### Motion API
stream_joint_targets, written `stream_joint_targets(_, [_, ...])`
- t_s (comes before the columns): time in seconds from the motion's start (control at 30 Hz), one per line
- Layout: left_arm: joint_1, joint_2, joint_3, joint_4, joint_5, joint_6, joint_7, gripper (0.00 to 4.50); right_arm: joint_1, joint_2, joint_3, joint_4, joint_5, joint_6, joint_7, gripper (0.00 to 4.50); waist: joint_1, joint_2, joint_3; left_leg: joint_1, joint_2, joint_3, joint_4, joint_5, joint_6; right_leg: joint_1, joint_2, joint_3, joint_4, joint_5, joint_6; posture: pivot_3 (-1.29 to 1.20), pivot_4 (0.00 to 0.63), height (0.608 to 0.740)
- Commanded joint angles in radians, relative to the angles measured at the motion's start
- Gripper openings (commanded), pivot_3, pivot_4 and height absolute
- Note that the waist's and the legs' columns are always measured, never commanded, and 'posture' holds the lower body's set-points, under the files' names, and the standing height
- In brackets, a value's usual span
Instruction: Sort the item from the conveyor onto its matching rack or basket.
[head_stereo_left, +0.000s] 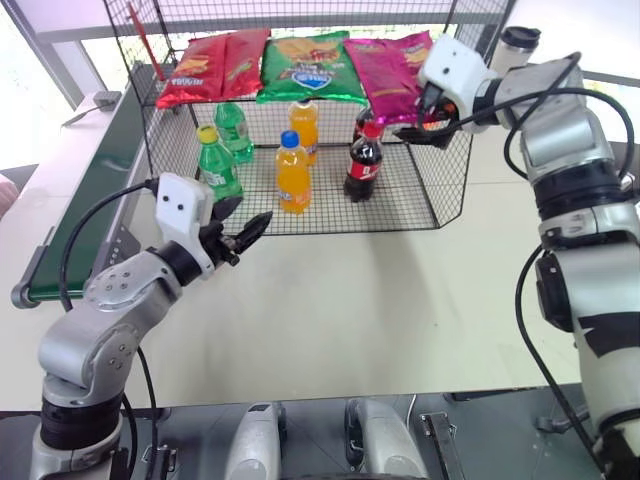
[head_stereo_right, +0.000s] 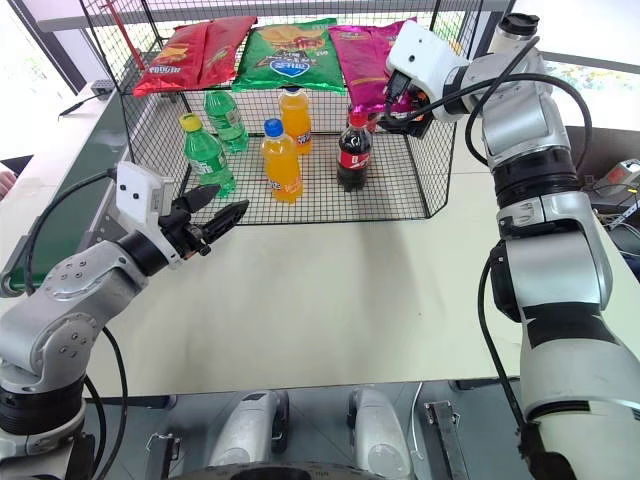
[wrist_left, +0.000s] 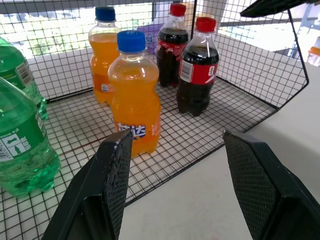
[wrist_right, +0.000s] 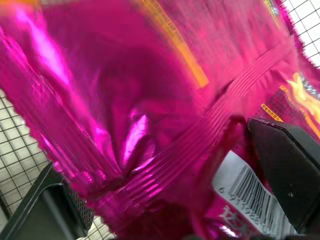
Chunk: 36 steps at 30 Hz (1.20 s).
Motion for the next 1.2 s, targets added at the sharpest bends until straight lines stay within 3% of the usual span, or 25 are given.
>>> stream_joint_targets(0.03, [-0.002, -0.007, 0.004, -0.022, 0.015, -0.027, 0.001, 2.97, -0.037, 0.009, -0.026, 0.064, 0.014, -0.02, -0.03, 4.48, 0.0, 0.0, 0.0, 0.0, 0.0, 0.0, 0.0, 0.0, 0.0, 0.0, 0.0, 0.0, 0.0, 0.0, 0.0, 0.0, 0.15, 0.74])
stream_joint_targets(0.73, [-0.007, -0.03, -0.014, -0.011, 0.069, -0.031, -0.011, 2.97, -0.119, 0.047, -0.101, 0.197, 0.076, -0.04, -0.128, 4.48, 0.0, 0.0, 0.0, 0.0, 0.0, 0.0, 0.0, 0.0, 0.0, 0.0, 0.0, 0.0, 0.0, 0.0, 0.0, 0.0, 0.15, 0.74])
stream_joint_targets(0.97, [-0.002, -0.03, -0.001, -0.015, 0.074, -0.031, -0.015, 2.97, -0.057, 0.013, -0.102, 0.069, 0.103, -0.127, -0.022, 4.48, 0.0, 0.0, 0.0, 0.0, 0.0, 0.0, 0.0, 0.0, 0.0, 0.0, 0.0, 0.0, 0.0, 0.0, 0.0, 0.0, 0.15, 0.74])
stream_joint_targets(1.2, [0.012, -0.014, 0.022, -0.015, 0.08, -0.032, -0.017, 2.97, 0.131, -0.039, -0.144, -0.246, 0.17, -0.186, 0.014, 4.48, 0.002, 0.0, 0.0, 0.0, 0.0, 0.0, 0.0, 0.0, 0.0, 0.0, 0.0, 0.0, 0.0, 0.0, 0.0, 0.0, 0.15, 0.74])
